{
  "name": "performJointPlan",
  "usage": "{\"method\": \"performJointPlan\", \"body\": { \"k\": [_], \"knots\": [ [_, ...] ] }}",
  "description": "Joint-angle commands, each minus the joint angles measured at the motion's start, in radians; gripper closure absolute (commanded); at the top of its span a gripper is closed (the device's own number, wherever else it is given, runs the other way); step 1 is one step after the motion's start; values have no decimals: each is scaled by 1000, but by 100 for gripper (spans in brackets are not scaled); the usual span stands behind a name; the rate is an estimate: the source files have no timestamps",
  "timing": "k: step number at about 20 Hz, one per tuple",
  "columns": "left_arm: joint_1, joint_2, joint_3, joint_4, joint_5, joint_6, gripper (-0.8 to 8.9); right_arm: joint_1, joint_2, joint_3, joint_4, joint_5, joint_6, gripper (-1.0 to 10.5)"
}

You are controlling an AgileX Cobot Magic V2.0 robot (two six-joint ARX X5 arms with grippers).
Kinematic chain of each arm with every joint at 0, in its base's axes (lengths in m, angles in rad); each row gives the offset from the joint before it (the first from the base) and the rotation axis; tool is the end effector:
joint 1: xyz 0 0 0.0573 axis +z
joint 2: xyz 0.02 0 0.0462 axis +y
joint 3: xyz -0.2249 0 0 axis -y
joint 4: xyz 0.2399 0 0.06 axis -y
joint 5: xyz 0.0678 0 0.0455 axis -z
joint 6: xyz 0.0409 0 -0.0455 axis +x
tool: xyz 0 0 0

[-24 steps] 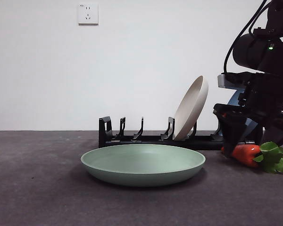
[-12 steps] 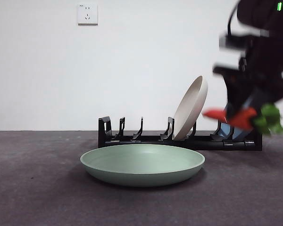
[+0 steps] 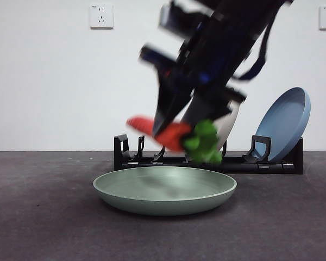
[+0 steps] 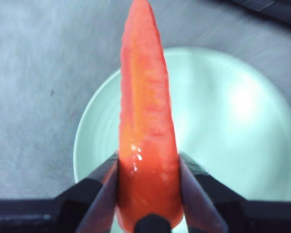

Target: Take the green plate from the plate rack,put the plate on the table,take the carrot from the table,put the carrot in the plate

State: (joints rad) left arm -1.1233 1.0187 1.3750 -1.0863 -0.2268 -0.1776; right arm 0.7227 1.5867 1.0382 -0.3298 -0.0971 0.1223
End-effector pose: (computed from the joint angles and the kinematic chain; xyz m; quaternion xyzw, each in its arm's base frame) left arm 0.0888 -0.1639 0.3631 0.1475 0.3135 -0.3785 0.8583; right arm 0.2440 0.2205 0.1710 -0.0799 0.4258 0.3353 0.8366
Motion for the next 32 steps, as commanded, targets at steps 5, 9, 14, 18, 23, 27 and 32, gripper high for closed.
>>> {"method": "performJointPlan", "body": {
  "k": [5, 9, 14, 18, 23, 27, 32],
  "knots": [
    [-3, -1, -5, -24, 0, -6, 558, 4, 202, -1, 8, 29, 19, 963],
    [-3, -1, -5, -32, 0, -6, 558, 11, 188, -1, 6, 25, 19, 709],
    [-3, -1, -5, -36, -1, -6, 558, 11, 52, -1, -10, 26, 19, 434],
    [-3, -1, -5, -43, 0, -5, 558, 11, -147, -1, -151, 24, 19, 440],
    [-3, -1, -5, -84, 0, -2, 562, 13, -436, -1, -529, -64, 19, 444],
    [-3, -1, -5, -112, 23, -2, 562, 13, -621, -1, -773, -66, 20, 447],
    [-3, -1, -5, -113, 81, -2, 568, 13, -724, -1, -820, -85, 19, 615]
  ]
}}
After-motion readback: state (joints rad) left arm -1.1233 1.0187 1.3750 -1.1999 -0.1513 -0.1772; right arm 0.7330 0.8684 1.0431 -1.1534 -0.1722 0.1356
